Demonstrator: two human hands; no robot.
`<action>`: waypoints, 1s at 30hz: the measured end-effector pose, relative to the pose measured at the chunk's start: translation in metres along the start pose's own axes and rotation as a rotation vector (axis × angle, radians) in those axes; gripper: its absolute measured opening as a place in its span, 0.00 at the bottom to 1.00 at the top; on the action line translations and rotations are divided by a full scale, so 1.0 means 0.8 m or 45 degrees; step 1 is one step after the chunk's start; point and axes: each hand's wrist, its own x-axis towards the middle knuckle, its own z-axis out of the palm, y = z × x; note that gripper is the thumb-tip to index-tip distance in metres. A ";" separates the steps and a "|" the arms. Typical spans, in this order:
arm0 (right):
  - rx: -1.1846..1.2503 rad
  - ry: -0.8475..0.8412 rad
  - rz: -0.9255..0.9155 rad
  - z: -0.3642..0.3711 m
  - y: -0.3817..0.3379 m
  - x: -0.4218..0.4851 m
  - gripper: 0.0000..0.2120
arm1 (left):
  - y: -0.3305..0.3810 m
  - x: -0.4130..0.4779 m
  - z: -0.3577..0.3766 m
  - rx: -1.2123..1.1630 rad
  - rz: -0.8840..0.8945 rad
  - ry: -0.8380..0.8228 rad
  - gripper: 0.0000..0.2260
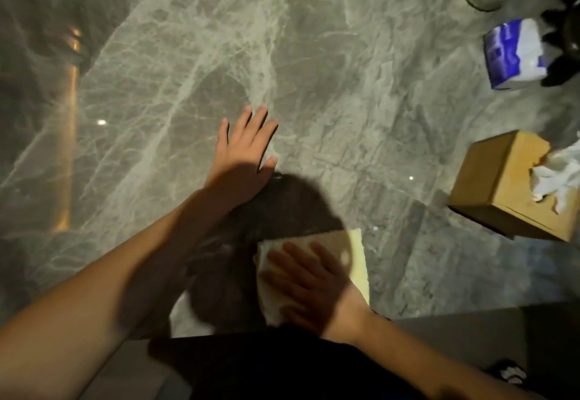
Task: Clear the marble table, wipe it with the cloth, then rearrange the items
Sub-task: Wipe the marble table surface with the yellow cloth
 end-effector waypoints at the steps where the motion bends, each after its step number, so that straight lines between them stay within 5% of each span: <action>1: 0.012 0.007 0.036 0.000 0.003 -0.008 0.31 | 0.008 0.005 0.004 0.016 0.030 -0.019 0.27; 9: 0.077 0.166 0.231 -0.009 0.054 -0.025 0.26 | 0.039 0.044 0.016 0.127 0.138 -0.162 0.29; 18: 0.093 0.256 0.549 -0.030 0.138 0.017 0.30 | 0.044 0.098 0.013 -0.008 0.200 -0.027 0.22; 30: 0.095 0.291 0.941 -0.096 0.347 0.190 0.30 | 0.046 0.241 -0.001 0.044 -0.047 0.075 0.23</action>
